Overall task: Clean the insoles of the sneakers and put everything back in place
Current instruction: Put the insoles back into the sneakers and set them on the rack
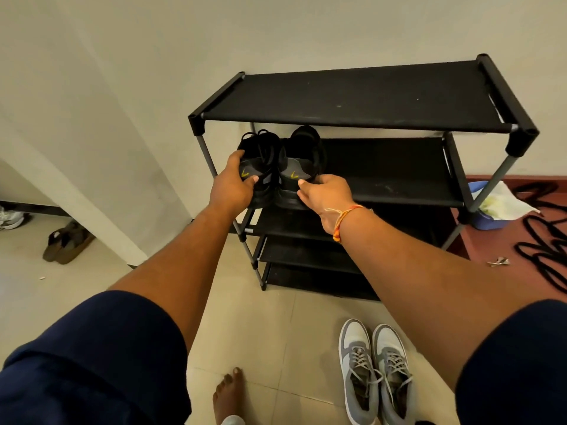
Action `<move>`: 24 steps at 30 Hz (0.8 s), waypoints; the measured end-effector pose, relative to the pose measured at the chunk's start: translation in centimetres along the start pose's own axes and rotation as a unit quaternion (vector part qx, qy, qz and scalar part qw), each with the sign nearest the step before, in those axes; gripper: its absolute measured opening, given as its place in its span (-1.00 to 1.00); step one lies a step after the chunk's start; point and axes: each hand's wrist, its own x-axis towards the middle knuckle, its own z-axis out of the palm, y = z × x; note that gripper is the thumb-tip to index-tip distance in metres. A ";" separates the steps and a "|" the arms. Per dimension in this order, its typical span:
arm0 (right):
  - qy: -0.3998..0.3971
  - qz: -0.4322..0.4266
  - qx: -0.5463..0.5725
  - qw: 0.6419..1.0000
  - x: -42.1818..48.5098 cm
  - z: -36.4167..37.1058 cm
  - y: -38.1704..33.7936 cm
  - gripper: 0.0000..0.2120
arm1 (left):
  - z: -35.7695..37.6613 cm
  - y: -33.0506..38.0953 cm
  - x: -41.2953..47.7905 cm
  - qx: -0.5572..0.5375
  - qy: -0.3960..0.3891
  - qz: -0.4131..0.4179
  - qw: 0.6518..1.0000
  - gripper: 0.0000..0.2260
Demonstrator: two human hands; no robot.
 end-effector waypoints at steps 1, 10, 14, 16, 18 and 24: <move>-0.012 0.006 0.010 1.000 -0.6 -0.2 -0.2 -0.85 | 0.1 0.1 0.0 0.000 -0.003 -0.003 1.000 -0.43; -0.055 -0.012 -0.035 0.998 -4.5 -1.7 1.3 -0.46 | 1.4 0.4 -2.5 -0.034 0.023 -0.061 0.997 -0.23; -0.040 -0.022 -0.049 0.998 -6.3 -2.8 3.9 -0.44 | 3.9 0.2 -6.4 -0.093 0.120 -0.051 0.987 -0.44; -0.027 -0.043 -0.065 0.997 -7.5 -3.9 5.8 -0.59 | 6.1 -0.1 -9.2 -0.094 0.133 -0.056 0.985 -0.50; -0.014 -0.048 -0.076 0.996 -8.6 -5.1 8.2 -0.75 | 8.9 -0.7 -12.6 -0.107 0.088 -0.074 0.988 -0.53; -0.002 0.034 -0.161 0.986 -13.2 -10.4 18.8 -0.92 | 17.2 -4.6 -24.5 -0.127 -0.093 -0.204 0.966 -0.68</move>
